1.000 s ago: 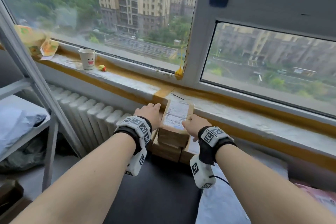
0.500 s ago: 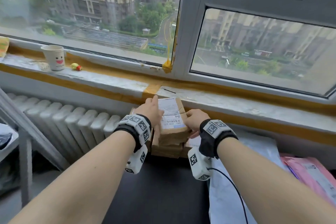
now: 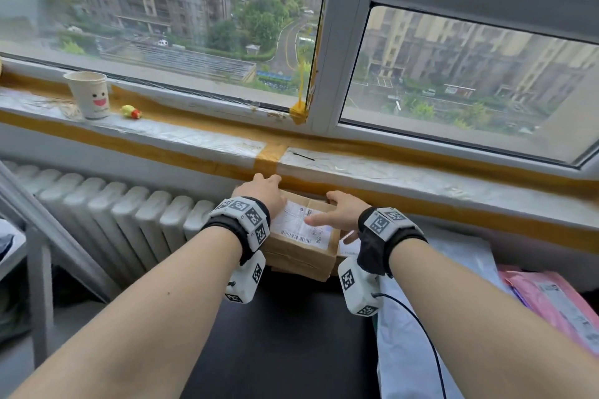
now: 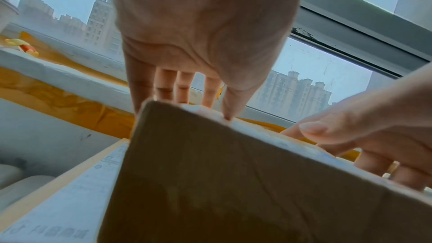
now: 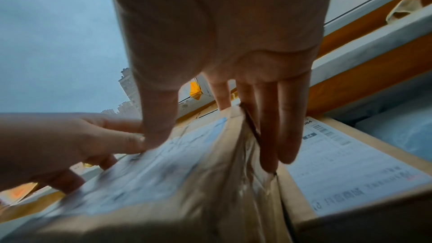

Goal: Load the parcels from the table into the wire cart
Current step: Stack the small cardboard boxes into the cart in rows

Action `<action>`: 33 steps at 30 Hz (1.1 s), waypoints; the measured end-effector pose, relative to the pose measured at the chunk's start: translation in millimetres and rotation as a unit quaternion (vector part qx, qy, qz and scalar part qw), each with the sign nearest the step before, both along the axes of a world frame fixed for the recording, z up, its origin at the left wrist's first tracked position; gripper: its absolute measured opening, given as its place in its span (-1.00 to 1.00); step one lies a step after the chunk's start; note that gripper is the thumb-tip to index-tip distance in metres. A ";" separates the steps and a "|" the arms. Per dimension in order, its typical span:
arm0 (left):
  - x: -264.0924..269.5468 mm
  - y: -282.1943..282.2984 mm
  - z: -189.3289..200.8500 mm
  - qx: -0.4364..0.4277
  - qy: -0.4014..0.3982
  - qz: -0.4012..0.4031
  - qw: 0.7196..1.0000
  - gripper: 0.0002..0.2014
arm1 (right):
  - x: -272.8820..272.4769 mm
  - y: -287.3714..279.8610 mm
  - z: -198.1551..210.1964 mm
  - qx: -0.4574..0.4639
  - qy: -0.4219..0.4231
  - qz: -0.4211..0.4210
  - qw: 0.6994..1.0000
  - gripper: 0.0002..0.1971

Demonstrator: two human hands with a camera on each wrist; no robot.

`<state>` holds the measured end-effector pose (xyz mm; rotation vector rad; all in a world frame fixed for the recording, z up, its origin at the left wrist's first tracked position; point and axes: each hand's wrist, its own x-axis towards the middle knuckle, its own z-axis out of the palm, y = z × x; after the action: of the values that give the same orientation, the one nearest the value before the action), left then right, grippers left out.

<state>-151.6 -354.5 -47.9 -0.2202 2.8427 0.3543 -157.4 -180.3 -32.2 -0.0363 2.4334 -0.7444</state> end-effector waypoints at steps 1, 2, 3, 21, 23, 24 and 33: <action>-1.7 -0.4 -0.3 -0.007 -0.005 -0.002 1.000 -0.59 | -0.3 1.0 -0.8 -0.001 -0.014 0.018 1.000 0.06; -3.3 -1.0 -0.6 -0.012 -0.011 -0.002 1.000 -0.62 | 0.3 1.7 -1.1 0.010 -0.020 0.042 0.999 0.14; -5.0 -1.4 -1.1 -0.013 -0.015 -0.001 1.000 -0.64 | 0.9 1.7 -1.2 0.024 -0.019 0.066 0.997 0.21; 0.0 -1.5 3.2 0.023 -0.023 0.026 0.999 -0.61 | -2.3 17.0 5.3 0.123 0.087 -0.047 0.988 -0.49; -0.8 1.2 1.1 0.048 -0.023 0.021 0.998 -0.62 | -2.5 18.4 1.0 0.111 0.068 -0.058 0.990 -0.64; -0.5 2.9 -0.4 0.062 -0.022 0.019 0.998 -0.64 | -2.6 18.3 -1.9 0.099 0.058 -0.060 0.992 -0.62; 1.3 18.3 -25.8 0.229 -0.078 0.066 0.968 -0.40 | 7.7 5.8 -24.9 -0.027 -0.010 -0.129 0.991 -0.48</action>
<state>-150.3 -336.2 -73.7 -0.3237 2.5102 0.9590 -149.7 -174.5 -57.2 0.2690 2.4241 -0.9197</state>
